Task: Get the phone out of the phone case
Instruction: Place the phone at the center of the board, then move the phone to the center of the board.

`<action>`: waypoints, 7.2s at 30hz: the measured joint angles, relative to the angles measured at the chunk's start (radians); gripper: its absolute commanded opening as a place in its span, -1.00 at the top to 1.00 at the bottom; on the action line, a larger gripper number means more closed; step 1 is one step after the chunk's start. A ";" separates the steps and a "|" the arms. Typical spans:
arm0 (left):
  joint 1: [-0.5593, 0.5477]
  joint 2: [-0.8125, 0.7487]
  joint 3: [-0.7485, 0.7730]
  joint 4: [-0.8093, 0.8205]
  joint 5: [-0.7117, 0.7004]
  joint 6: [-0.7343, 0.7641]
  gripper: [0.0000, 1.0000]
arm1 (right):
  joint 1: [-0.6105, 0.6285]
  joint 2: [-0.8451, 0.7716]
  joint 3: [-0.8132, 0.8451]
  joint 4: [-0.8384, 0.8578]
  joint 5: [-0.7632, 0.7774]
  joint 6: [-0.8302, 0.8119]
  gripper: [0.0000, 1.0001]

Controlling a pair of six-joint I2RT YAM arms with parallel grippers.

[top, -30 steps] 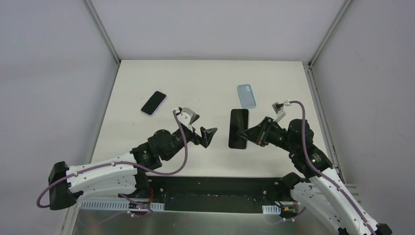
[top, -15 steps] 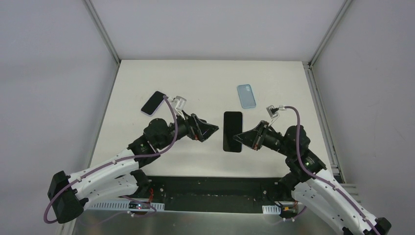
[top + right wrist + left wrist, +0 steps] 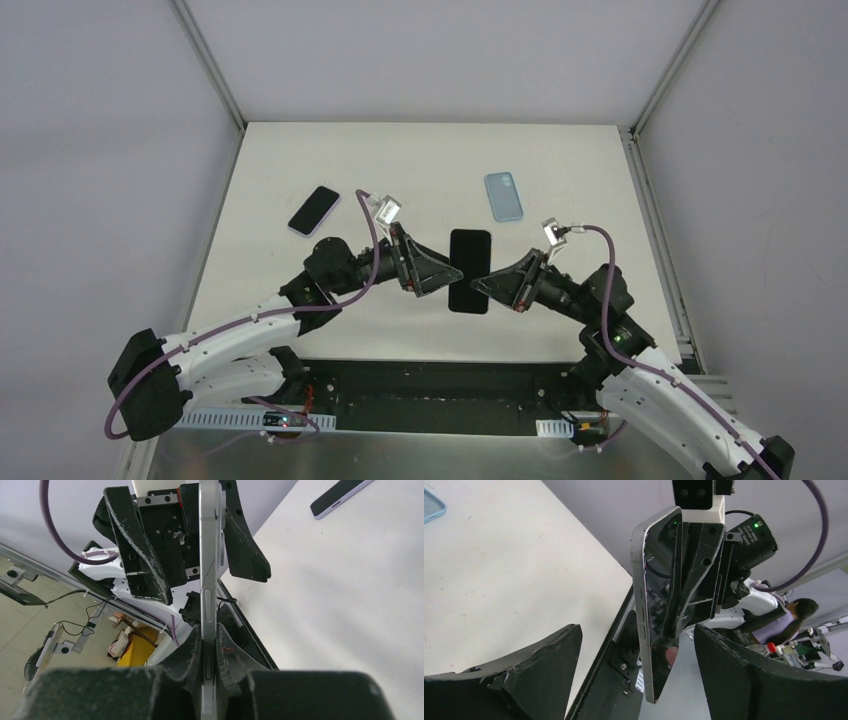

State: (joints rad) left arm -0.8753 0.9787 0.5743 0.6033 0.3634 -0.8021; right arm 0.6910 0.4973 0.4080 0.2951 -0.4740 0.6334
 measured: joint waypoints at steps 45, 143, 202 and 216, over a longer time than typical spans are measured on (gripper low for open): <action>0.077 0.102 0.016 0.211 0.106 -0.164 1.00 | 0.007 -0.083 0.045 -0.165 0.082 0.006 -0.99; 0.473 1.271 1.031 -0.668 0.154 0.037 0.22 | -0.002 -0.066 0.035 -0.780 0.661 0.043 -0.99; 1.040 0.934 0.753 -0.930 -0.332 0.176 -0.10 | -0.013 -0.035 0.041 -0.741 0.649 0.034 -0.99; 1.023 0.938 0.754 -0.949 -0.254 0.163 -0.03 | -0.013 -0.050 0.041 -0.740 0.649 0.034 -0.99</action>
State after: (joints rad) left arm 0.1478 1.9171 1.3285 -0.3462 0.1097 -0.6388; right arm 0.6781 0.4473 0.4492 -0.4454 0.1753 0.6674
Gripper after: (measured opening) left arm 0.516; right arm 0.993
